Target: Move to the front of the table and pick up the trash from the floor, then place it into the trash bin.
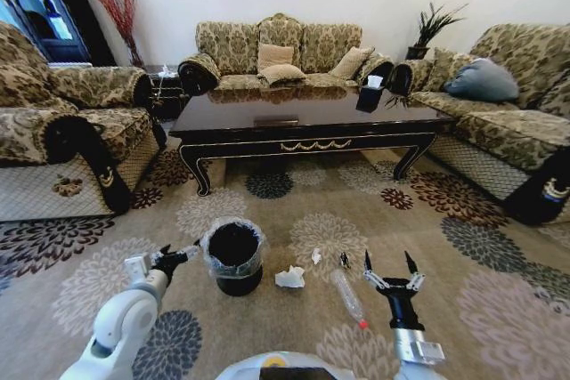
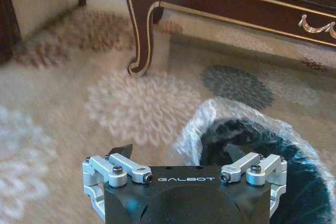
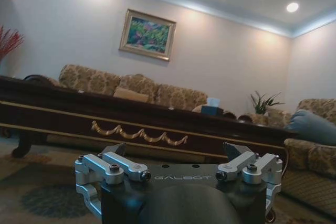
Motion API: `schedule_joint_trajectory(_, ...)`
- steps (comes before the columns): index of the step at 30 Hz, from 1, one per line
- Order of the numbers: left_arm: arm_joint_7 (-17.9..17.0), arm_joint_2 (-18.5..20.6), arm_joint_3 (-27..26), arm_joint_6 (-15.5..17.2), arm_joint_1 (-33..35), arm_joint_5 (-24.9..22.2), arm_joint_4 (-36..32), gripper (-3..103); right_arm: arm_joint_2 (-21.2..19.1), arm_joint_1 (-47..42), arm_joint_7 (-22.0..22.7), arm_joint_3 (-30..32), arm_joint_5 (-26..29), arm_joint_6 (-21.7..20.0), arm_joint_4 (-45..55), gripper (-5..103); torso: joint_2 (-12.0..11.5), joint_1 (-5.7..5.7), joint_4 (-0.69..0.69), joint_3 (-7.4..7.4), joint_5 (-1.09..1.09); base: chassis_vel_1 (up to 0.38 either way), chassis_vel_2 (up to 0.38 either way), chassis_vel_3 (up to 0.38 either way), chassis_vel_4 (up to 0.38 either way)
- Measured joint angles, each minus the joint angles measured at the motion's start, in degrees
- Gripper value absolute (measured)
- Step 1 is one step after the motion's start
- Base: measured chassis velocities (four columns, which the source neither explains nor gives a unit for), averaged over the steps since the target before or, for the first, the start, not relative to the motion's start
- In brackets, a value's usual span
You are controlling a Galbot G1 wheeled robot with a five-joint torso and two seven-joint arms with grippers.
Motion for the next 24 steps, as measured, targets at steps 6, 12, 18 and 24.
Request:
schedule_joint_trajectory(6, -2.39, -2.69, 2.87, 1.11, -4.04, -6.51, 4.88, 100, 0.35, 0.49, -0.2, -0.74, -1.5, -0.08, -1.89, 100, 0.0, 0.0, -0.01, 0.0, 0.01, 0.0, 0.0, 0.0, 0.0)
schedule_joint_trajectory(12, -3.31, -5.07, 5.65, 1.1, -8.72, -8.35, 9.78, 100, 0.56, 0.55, -0.28, -0.01, -1.68, -0.07, -3.02, 100, 0.0, 0.0, -0.01, 0.0, 0.01, 0.0, 0.0, 0.0, 0.0)
schedule_joint_trajectory(18, -4.73, -5.64, 7.36, 2.1, -12.77, -9.6, 13.74, 100, 0.7, 0.6, -0.31, 1.0, -1.66, 0.15, -4.01, 100, 0.0, 0.0, -0.02, 0.0, 0.01, 0.0, 0.0, 0.0, 0.0)
schedule_joint_trajectory(24, -5.72, -5.73, 7.72, 3.16, -13.24, -9.51, 15.47, 100, 0.81, 0.58, -0.34, 1.69, -1.65, 1.08, -4.94, 100, 0.0, 0.0, 0.0, 0.0, 0.01, 0.0, 0.0, 0.0, 0.0)
